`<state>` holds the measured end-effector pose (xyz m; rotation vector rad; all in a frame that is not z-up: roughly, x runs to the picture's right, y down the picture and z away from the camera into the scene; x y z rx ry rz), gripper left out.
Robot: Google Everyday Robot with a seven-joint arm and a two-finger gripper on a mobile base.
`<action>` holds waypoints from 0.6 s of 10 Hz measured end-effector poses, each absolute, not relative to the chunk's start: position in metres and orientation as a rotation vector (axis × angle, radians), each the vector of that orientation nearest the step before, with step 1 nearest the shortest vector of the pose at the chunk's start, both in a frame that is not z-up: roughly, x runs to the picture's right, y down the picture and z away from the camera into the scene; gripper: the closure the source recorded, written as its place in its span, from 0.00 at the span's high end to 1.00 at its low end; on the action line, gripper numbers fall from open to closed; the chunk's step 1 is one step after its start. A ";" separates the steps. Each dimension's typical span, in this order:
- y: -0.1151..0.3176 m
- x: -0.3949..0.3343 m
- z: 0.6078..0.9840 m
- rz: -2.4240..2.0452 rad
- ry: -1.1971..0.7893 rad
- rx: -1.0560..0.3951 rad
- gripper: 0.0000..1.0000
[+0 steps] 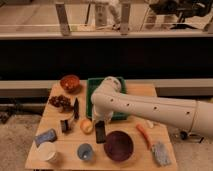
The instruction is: Place eraser in table surface
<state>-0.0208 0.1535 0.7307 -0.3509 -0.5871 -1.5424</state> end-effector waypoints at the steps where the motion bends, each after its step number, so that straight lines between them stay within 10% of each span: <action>1: 0.154 -0.019 0.732 -1.548 -0.589 -0.349 0.00; 6: 0.156 -0.016 0.743 -1.538 -0.582 -0.366 0.00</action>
